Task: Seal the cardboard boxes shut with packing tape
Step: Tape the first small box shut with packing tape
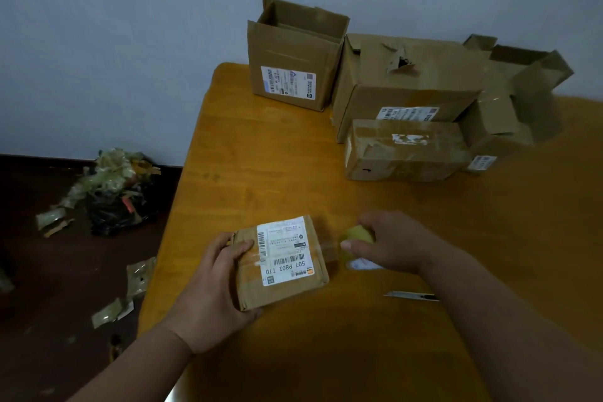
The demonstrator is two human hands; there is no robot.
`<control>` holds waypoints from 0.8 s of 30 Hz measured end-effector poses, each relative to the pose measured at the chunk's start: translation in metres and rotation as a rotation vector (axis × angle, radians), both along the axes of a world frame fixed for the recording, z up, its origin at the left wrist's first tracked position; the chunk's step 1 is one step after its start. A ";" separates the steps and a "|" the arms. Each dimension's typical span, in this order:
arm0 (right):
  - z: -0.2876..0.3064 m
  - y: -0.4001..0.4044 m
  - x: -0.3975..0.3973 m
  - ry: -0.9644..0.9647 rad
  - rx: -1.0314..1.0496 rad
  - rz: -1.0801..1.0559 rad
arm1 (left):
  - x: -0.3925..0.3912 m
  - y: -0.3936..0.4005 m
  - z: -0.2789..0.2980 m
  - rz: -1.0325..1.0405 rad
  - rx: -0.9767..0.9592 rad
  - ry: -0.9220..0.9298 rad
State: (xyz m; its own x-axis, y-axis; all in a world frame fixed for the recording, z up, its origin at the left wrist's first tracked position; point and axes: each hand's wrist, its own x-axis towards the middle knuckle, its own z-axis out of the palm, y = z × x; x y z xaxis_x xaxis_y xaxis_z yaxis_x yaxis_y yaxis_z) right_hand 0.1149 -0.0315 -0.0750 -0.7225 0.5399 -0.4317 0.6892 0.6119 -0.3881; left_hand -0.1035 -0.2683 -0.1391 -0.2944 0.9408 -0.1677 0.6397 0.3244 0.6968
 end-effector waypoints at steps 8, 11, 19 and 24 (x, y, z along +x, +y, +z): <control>-0.022 -0.026 -0.024 -0.052 0.160 0.012 | 0.036 0.059 0.064 -0.208 -0.443 0.477; -0.026 -0.030 -0.029 -0.037 0.210 0.032 | 0.053 0.083 0.057 -0.283 -0.482 0.517; 0.011 0.007 0.008 0.399 -0.703 -0.446 | 0.028 0.059 0.053 -0.202 -0.132 0.220; 0.059 0.010 -0.010 0.481 -0.711 -0.268 | 0.033 0.034 0.024 -0.126 0.090 -0.102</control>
